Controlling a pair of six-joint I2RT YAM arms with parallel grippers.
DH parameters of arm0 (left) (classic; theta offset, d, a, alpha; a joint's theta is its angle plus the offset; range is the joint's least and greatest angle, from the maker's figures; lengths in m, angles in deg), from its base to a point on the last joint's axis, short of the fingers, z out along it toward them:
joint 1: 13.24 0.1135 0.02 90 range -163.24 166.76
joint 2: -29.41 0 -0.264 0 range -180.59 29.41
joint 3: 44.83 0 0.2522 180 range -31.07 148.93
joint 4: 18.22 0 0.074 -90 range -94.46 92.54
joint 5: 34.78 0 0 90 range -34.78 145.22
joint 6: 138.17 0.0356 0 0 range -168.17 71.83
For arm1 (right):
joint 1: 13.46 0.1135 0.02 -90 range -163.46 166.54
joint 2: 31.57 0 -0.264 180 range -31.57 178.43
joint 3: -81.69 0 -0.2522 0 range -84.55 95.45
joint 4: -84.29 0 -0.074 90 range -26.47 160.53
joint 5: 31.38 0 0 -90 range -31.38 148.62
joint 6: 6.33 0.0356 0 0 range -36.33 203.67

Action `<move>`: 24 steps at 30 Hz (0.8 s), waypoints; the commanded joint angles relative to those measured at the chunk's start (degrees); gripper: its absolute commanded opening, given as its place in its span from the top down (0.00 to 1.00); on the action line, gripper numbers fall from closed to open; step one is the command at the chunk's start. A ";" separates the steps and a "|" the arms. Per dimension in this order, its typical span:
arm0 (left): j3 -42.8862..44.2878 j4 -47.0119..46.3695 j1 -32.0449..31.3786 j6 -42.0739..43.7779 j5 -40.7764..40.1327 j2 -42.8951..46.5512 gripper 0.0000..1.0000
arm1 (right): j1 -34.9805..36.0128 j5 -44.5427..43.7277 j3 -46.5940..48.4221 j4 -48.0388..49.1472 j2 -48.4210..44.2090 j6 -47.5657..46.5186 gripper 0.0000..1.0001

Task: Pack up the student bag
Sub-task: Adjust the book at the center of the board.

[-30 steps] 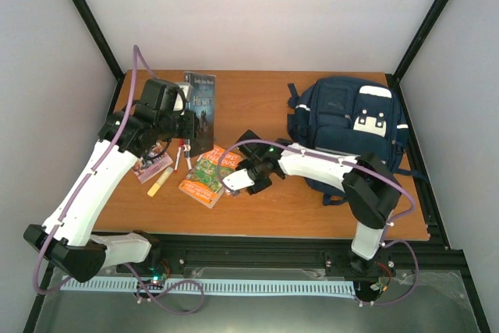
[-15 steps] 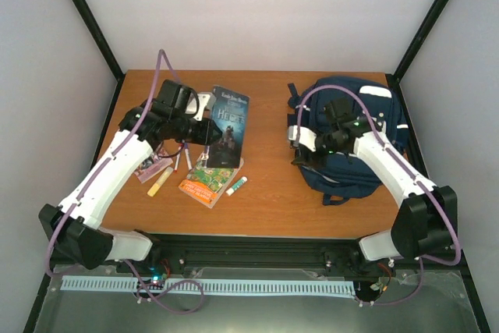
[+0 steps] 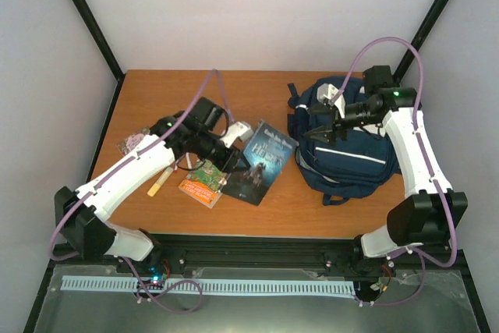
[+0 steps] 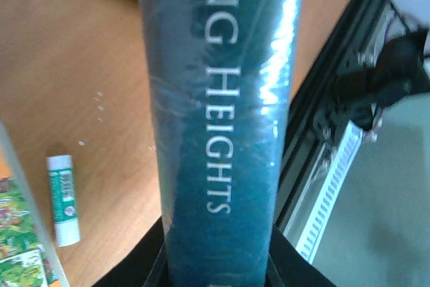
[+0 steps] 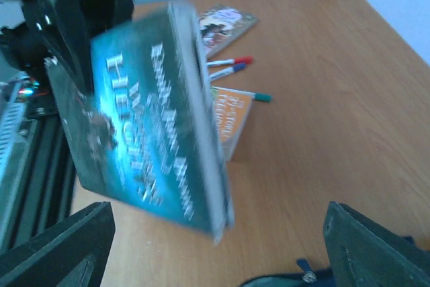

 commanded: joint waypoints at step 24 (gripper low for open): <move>-0.16 -1.61 -4.62 16.89 1.19 2.05 0.71 | 17.30 4.18 4.28 -18.12 15.30 -11.74 0.83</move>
